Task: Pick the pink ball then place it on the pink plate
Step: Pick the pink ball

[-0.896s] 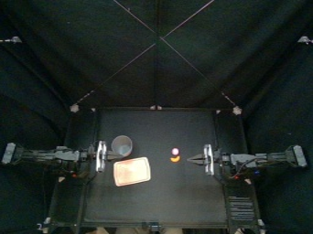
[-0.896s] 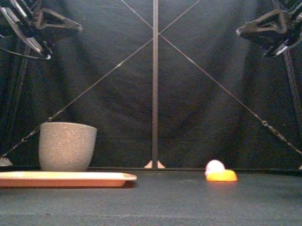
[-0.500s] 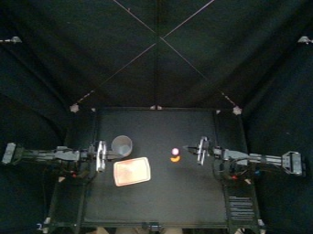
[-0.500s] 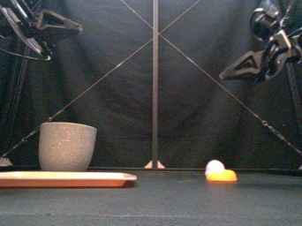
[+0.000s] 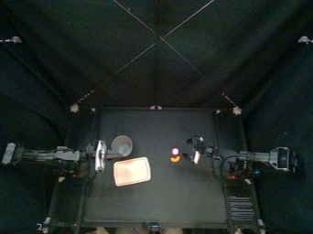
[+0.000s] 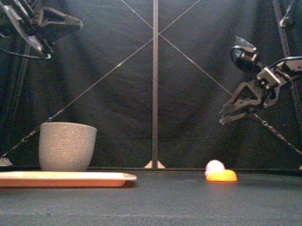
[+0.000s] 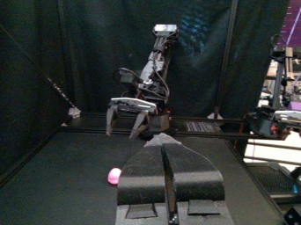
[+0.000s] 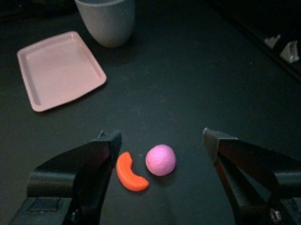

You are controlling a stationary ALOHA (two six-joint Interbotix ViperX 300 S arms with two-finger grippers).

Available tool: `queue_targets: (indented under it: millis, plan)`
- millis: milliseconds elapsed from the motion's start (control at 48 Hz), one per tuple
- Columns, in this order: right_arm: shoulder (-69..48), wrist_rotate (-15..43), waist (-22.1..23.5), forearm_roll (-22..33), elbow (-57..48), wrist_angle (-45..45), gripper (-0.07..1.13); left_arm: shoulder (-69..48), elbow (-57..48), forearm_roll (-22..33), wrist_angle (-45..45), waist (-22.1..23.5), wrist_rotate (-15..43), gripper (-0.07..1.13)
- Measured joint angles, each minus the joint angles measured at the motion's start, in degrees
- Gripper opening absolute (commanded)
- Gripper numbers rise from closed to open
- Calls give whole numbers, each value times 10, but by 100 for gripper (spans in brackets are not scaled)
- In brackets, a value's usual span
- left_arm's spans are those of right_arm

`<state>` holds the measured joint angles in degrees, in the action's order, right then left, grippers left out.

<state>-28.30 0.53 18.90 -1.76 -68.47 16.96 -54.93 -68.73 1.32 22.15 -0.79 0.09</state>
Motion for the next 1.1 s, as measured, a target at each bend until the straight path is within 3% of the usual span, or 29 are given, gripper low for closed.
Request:
queue_targets:
  millis: [417,771,875,1104]
  plan:
    - [142,-1,12,1,46,-8,105,0,-9,0,3,-2,0,-3]
    - [239,-2,20,1,106,-68,103,0,-12,0,3,-3,-1,-3]
    - [250,-2,22,1,117,-79,98,0,-16,0,3,-3,0,-3]
    - [258,-1,25,1,122,-86,69,0,-17,0,3,-3,-1,-3]
